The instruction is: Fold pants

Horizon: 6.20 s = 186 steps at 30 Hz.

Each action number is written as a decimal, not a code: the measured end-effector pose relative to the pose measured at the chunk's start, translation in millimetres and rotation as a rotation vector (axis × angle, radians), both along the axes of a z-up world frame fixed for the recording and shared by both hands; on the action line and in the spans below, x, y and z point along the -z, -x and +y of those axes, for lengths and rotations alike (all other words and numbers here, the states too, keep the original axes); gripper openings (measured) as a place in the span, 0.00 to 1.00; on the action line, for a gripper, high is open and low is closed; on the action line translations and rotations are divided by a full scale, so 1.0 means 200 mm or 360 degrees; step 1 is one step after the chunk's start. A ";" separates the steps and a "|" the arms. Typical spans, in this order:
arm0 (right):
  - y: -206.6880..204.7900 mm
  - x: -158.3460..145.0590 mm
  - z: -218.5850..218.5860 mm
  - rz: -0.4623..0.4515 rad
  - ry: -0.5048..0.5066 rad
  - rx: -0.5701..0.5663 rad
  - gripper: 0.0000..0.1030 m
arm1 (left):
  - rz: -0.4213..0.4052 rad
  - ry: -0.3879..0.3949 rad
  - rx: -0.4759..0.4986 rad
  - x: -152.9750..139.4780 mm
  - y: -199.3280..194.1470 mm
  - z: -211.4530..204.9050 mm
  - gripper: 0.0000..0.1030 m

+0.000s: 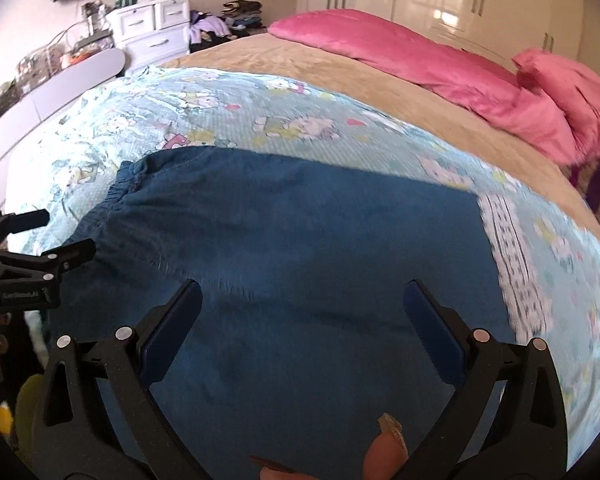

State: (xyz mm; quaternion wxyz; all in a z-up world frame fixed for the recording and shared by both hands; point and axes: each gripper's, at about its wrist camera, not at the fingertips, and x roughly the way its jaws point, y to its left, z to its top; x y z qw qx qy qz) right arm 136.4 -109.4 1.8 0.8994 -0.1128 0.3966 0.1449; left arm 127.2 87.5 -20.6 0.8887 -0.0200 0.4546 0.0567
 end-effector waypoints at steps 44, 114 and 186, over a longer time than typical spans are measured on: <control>-0.73 0.28 0.45 0.0191 0.0118 -0.0704 0.34 | -0.0173 0.0142 0.0277 -0.04 -0.37 0.11 0.32; 0.45 -0.05 -0.23 0.0146 -0.0433 -0.0232 0.61 | -0.0276 0.0317 0.0501 -0.18 0.54 -0.03 0.53; 0.89 0.15 -1.48 0.0516 -0.0672 0.0647 0.39 | 0.0110 0.0125 0.1412 0.22 0.60 -0.86 0.18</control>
